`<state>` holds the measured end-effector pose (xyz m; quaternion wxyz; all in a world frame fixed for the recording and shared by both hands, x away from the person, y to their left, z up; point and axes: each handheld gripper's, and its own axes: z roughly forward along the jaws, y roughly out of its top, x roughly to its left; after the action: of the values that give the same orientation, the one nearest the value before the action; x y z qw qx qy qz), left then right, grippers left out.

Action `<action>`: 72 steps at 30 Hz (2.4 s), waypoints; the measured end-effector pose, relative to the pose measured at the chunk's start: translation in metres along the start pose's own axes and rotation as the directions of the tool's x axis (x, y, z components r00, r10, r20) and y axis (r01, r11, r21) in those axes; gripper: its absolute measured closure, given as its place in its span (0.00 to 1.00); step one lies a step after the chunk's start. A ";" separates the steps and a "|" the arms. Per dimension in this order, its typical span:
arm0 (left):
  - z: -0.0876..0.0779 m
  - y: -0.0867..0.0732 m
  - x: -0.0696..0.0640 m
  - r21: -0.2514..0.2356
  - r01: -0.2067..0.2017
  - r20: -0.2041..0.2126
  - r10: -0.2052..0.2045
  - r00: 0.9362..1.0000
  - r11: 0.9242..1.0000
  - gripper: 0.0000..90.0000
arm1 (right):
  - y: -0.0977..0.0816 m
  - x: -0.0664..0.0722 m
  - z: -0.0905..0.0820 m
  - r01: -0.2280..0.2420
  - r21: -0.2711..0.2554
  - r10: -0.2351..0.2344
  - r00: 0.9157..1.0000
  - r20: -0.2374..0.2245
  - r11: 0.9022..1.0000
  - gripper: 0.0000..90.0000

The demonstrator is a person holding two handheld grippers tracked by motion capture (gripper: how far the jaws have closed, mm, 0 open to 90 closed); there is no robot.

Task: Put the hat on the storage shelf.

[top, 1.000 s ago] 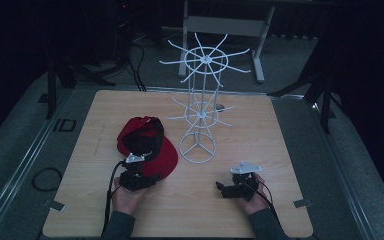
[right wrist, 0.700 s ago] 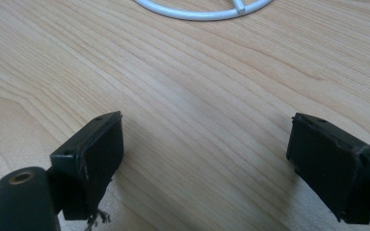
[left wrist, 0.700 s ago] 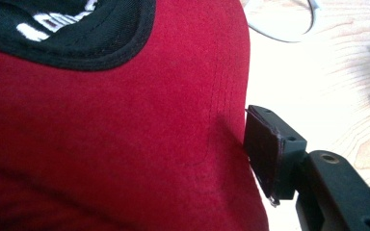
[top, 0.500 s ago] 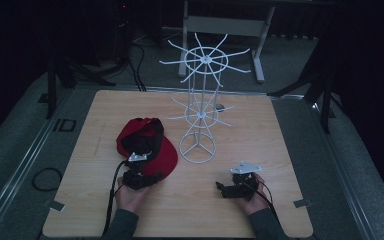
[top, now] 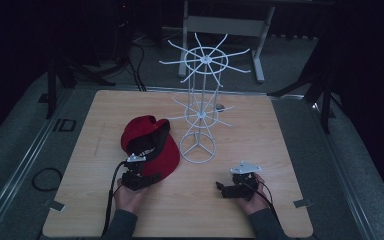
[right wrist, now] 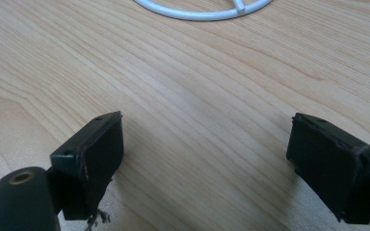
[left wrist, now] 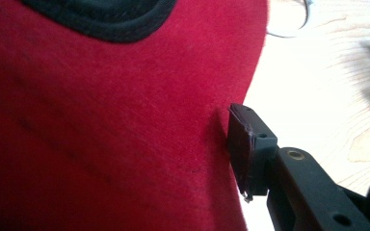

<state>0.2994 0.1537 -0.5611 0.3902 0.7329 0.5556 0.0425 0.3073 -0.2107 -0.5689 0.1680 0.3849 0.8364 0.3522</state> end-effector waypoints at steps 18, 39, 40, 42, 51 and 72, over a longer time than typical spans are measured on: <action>-0.008 -0.004 -0.002 -0.055 -0.112 -0.091 0.107 0.990 0.992 0.77 | 0.000 0.000 0.000 0.000 0.000 0.000 1.000 0.000 1.000 0.14; -0.016 -0.011 0.037 -0.093 0.181 0.047 -0.177 0.983 0.979 0.75 | 0.000 0.000 0.000 0.000 0.000 0.000 1.000 0.000 1.000 0.14; -0.017 -0.012 0.040 -0.107 0.200 0.045 -0.196 0.980 0.974 0.75 | 0.000 0.000 0.000 0.000 0.000 0.000 1.000 0.000 1.000 0.14; -0.020 -0.013 0.044 -0.119 0.216 0.032 -0.213 0.976 0.969 0.75 | 0.000 0.000 0.000 0.000 0.000 0.000 1.000 0.000 1.000 0.14; -0.026 -0.017 0.051 -0.157 0.241 -0.003 -0.245 0.970 0.958 0.72 | 0.000 0.000 0.000 0.000 0.000 0.000 1.000 0.000 1.000 0.14; -0.033 -0.022 0.049 -0.198 0.251 -0.020 -0.260 0.965 0.948 0.85 | 0.000 0.000 0.000 0.000 0.000 0.000 1.000 0.000 1.000 0.14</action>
<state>0.2846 0.2147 -0.5696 0.4489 0.6121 0.6480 0.0623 0.3073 -0.2107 -0.5689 0.1679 0.3851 0.8364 0.3521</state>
